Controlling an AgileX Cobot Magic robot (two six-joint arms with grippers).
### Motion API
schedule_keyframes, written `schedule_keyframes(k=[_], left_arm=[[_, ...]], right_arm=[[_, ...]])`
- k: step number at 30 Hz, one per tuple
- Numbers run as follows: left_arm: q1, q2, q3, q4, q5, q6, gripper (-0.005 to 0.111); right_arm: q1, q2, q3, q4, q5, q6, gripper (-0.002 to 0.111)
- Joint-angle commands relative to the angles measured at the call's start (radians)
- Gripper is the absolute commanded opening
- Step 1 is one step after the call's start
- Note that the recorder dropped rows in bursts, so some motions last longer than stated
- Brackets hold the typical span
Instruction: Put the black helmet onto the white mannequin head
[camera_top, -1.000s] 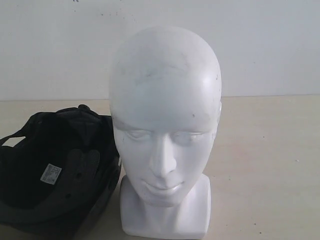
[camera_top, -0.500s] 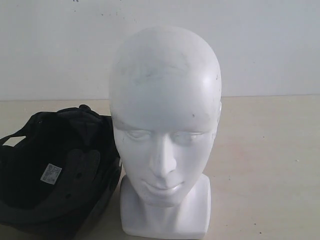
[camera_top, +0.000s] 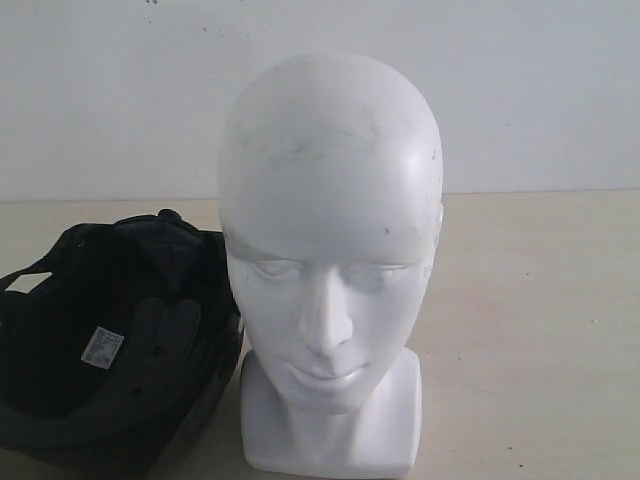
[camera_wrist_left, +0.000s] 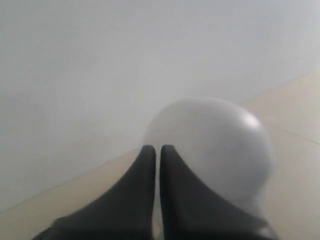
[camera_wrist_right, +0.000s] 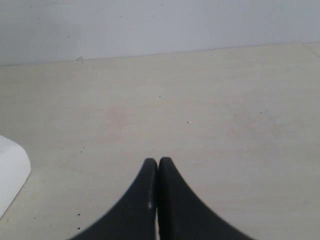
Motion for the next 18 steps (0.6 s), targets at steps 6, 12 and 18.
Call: schedule_keyframes(k=[6,12,18], left_arm=[[-0.007,0.138,0.014,0.002,0.126,-0.046,0.004],[-0.007,0.198,0.138,0.025,0.206,-0.108,0.004],[-0.010,0.204,0.258,-0.110,0.360,-0.094,0.004]], right_arm=[[-0.004,-0.005,0.000,-0.002,-0.013,-0.006,0.000],[-0.004,-0.005,0.000,-0.002,-0.013,-0.006,0.000],[-0.004,-0.005,0.000,-0.002,-0.013,-0.006,0.000]])
